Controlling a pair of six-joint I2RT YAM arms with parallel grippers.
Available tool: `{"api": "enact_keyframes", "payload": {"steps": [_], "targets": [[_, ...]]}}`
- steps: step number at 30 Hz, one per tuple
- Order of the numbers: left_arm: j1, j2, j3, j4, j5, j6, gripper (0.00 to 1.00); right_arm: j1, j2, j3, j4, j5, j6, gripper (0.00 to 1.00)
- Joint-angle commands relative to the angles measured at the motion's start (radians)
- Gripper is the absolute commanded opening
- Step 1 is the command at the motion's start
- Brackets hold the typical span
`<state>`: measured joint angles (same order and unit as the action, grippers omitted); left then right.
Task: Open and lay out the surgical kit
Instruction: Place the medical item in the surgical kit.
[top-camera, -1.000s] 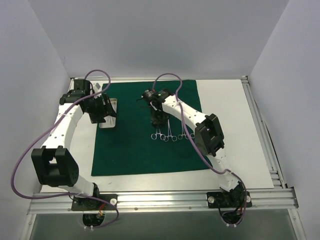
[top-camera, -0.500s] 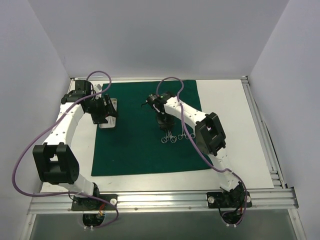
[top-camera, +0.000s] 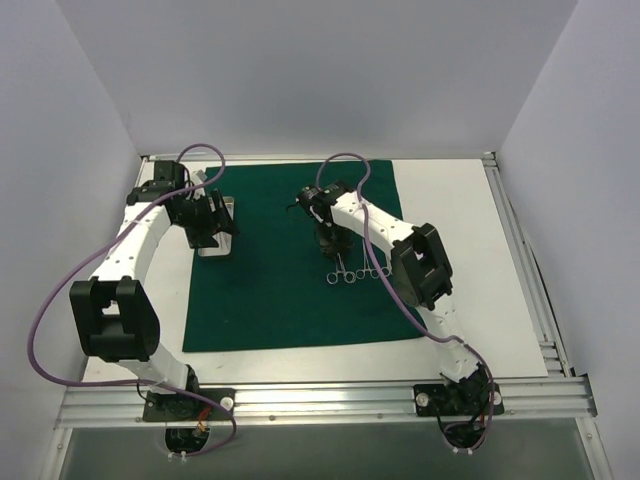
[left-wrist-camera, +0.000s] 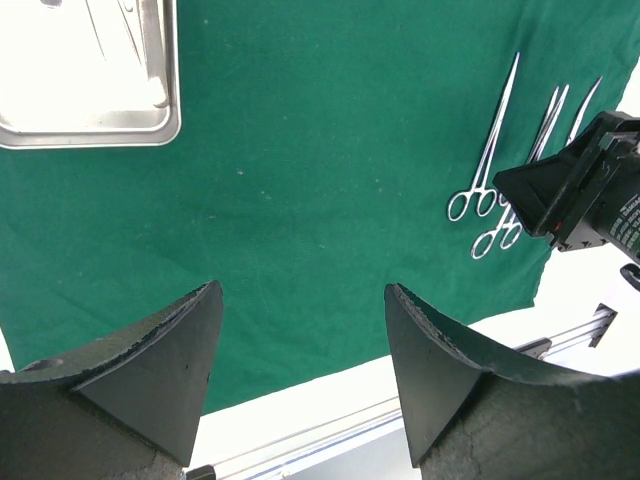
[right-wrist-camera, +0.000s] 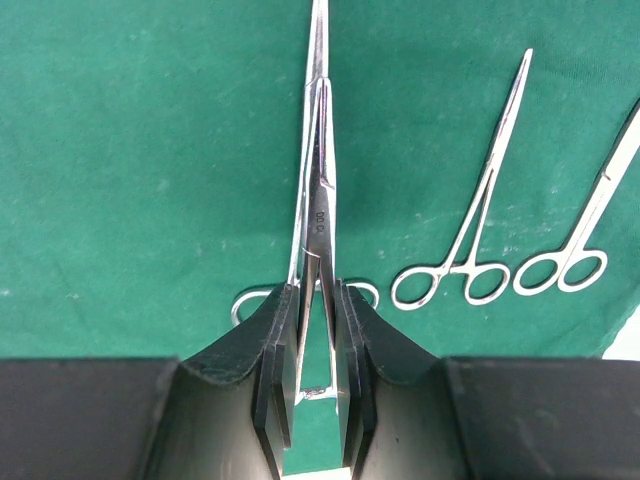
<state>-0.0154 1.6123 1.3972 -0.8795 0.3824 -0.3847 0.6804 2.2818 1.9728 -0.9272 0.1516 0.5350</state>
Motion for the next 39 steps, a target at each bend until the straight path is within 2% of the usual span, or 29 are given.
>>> {"api": "enact_keyframes", "payload": {"steps": [1, 28, 36, 39], "targets": [[0.009, 0.014, 0.037, 0.031, 0.032, 0.000, 0.75, -0.015, 0.004, 0.026, -0.029, 0.031, -0.009, 0.00], [0.051, 0.074, 0.077, 0.031, 0.058, 0.012, 0.75, -0.038, 0.091, 0.040, 0.021, -0.040, -0.018, 0.05], [0.055, 0.074, 0.075, 0.034, 0.061, 0.015, 0.75, -0.042, 0.105, 0.034, 0.019, -0.040, -0.021, 0.13], [0.057, 0.074, 0.071, 0.036, 0.064, 0.015, 0.75, -0.045, 0.105, 0.034, 0.021, -0.040, -0.024, 0.18]]}}
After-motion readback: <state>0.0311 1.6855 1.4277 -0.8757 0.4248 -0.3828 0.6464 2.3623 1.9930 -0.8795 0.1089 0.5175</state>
